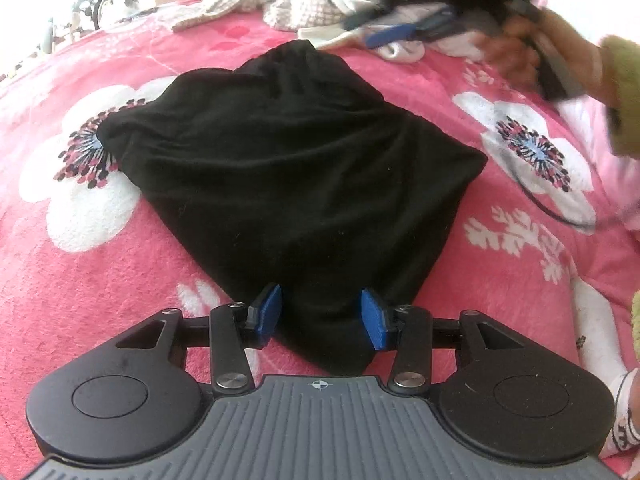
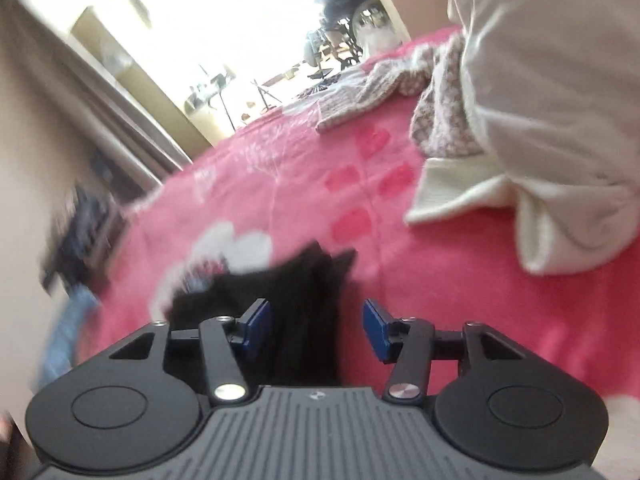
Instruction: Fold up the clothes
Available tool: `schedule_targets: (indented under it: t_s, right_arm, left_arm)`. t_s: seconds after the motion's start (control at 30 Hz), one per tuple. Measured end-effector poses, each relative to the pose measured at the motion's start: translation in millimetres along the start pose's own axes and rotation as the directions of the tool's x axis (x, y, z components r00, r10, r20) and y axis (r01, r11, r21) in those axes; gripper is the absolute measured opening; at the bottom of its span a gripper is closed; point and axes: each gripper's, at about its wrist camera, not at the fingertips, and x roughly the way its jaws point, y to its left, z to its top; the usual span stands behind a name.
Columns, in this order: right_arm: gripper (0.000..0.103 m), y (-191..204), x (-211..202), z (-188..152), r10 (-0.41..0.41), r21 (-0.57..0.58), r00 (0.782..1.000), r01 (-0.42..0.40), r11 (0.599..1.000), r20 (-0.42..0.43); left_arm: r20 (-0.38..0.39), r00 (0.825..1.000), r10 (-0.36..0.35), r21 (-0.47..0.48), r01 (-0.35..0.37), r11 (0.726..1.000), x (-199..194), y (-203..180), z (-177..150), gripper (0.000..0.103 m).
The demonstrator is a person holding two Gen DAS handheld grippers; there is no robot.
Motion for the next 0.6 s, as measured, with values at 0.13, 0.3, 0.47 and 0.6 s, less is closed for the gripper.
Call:
schedule_targets:
  t_s: [0.13, 0.3, 0.47, 0.6]
  right_arm:
    - [0.06, -18, 31, 21, 0.068, 0.145, 0.997, -0.062, 0.988, -0.037]
    - [0.038, -21, 44, 20, 0.138, 0.141, 0.99, -0.133, 0.981, -0.025]
    - [0.005, -3, 38, 23, 0.225, 0.009, 0.974, -0.225, 0.974, 0.033]
    - [0.005, -9, 25, 28, 0.489, 0.018, 0.865, -0.494, 0.869, 0.11]
  left_arm:
    - [0.011, 1.0, 0.009, 0.0, -0.009, 1.0, 0, -3, -2, 0.045]
    - [0.015, 1.0, 0.018, -0.002, -0.018, 1.0, 0, -4, -3, 0.046]
    - [0.021, 0.999, 0.029, -0.004, -0.029, 1.0, -1, -5, -4, 0.046]
    - [0.024, 0.999, 0.042, -0.011, -0.042, 0.999, -2, -7, -7, 0.046]
